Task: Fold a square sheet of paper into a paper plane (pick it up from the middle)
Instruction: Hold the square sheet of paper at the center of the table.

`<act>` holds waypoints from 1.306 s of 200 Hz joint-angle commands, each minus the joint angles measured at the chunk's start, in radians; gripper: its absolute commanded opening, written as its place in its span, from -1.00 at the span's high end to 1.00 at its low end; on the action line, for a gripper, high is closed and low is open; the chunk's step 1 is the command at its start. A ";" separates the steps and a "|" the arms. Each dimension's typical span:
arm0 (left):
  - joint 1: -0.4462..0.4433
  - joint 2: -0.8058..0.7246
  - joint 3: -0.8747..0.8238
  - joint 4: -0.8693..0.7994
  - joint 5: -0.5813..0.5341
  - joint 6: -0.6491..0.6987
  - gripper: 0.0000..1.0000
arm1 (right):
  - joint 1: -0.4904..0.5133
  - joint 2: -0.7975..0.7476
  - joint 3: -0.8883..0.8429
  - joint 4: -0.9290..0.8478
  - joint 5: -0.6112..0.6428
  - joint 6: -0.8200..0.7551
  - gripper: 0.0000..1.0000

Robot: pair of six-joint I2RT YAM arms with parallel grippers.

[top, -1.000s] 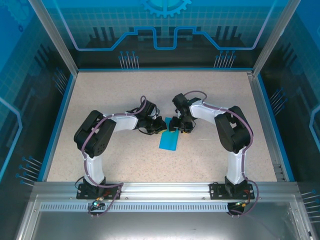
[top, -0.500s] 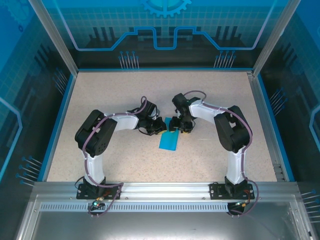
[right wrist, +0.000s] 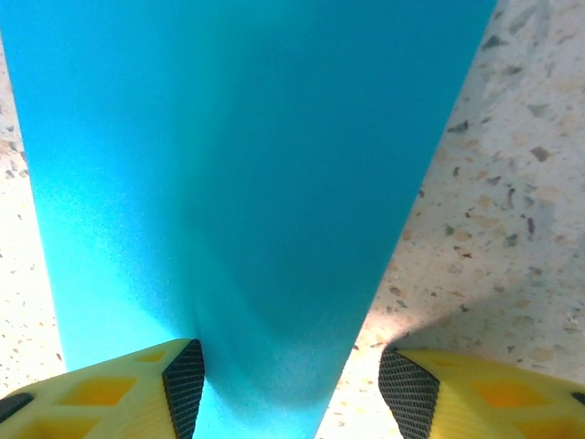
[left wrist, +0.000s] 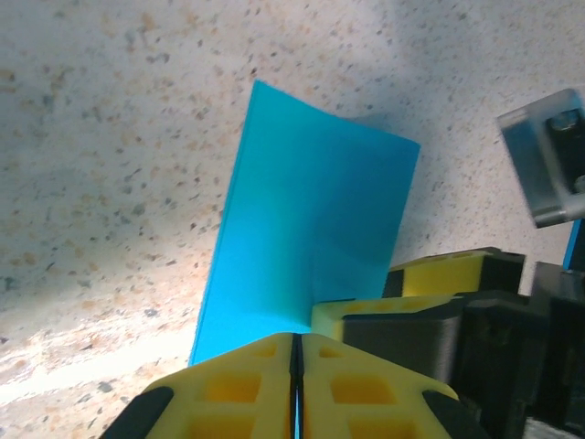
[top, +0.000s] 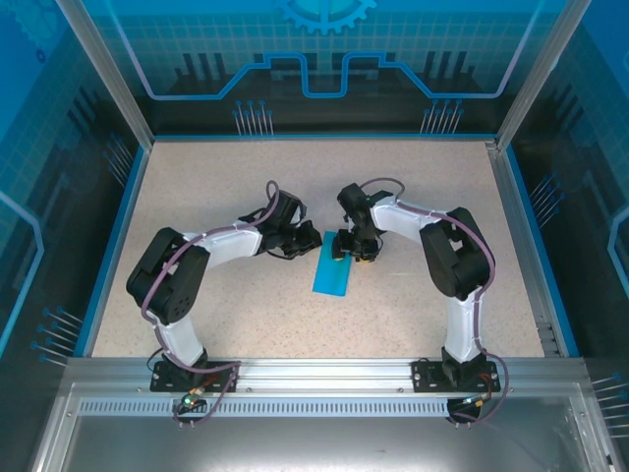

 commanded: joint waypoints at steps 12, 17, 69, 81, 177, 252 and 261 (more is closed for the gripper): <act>0.006 0.039 -0.002 0.017 0.043 -0.010 0.79 | 0.030 0.141 -0.061 0.052 0.024 -0.017 -0.21; 0.006 0.044 0.001 0.021 0.052 -0.008 0.79 | 0.030 0.142 -0.061 0.052 0.025 -0.015 -0.21; -0.004 0.117 0.044 0.023 0.166 0.015 0.80 | 0.030 0.145 -0.060 0.049 0.025 -0.015 -0.22; -0.010 0.134 0.056 0.018 0.178 0.021 0.80 | 0.030 0.144 -0.060 0.048 0.027 -0.015 -0.22; -0.016 0.197 0.081 -0.105 0.108 0.050 0.84 | 0.030 0.144 -0.063 0.049 0.026 -0.013 -0.21; -0.015 0.209 0.072 -0.146 0.092 0.056 0.86 | 0.003 -0.024 -0.064 0.084 -0.078 0.005 -0.26; -0.016 0.212 0.068 -0.144 0.091 0.057 0.86 | -0.003 -0.073 -0.066 0.094 -0.091 0.009 -0.27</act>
